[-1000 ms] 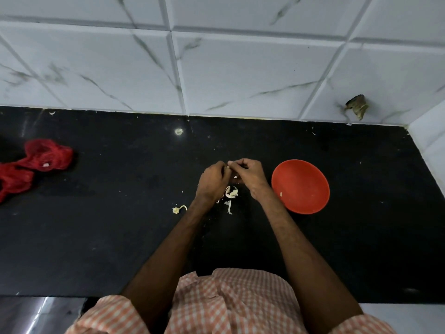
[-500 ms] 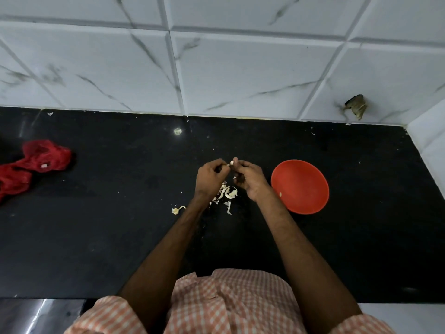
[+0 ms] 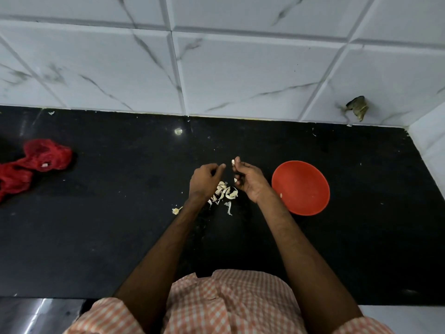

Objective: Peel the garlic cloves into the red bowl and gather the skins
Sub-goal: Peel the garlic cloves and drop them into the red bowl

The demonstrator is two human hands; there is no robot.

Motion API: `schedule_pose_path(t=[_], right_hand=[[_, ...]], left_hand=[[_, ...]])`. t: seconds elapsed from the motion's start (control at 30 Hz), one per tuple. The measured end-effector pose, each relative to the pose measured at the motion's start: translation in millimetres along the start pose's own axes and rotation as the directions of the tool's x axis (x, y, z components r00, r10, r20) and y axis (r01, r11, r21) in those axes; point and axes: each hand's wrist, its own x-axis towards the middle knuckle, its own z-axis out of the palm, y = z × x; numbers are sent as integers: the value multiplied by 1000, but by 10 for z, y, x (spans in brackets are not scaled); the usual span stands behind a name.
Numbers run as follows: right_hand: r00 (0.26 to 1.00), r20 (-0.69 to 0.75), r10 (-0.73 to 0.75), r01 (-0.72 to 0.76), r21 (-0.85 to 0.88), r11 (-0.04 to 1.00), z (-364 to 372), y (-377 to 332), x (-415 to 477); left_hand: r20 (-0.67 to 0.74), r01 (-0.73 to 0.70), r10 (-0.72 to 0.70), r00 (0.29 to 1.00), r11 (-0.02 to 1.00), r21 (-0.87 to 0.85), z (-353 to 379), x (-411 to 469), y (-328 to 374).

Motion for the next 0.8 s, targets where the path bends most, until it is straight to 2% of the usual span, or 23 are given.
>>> schedule_pose_path(t=[0.07,0.27,0.5,0.63,0.73,0.8], right_hand=[[1000,-7,-2,2,-13,1000,-8,-5,-5],[999,-31,-14,13,-20,1000,38,-11,4],[992,-76,-100,87,-168,982,70,-14,15],[959,-107,-263,237,-208,949,136,27,64],[916,-121,-382,340,-268,901,168,51,88],[900,-107,-422,377,-292,879,158,62,109]], left_hand=[[10,-26,26,1000,1000,-13,-25,28,-8],[85,-162,189,978,953,-258,-57,13,98],[79,-210,236,969,946,-247,-12,-6,146],[130,-113,166,978,932,-344,0,6,179],[209,13,107,972,864,-502,-15,-7,206],[256,69,90,962,833,-549,-27,-28,237]])
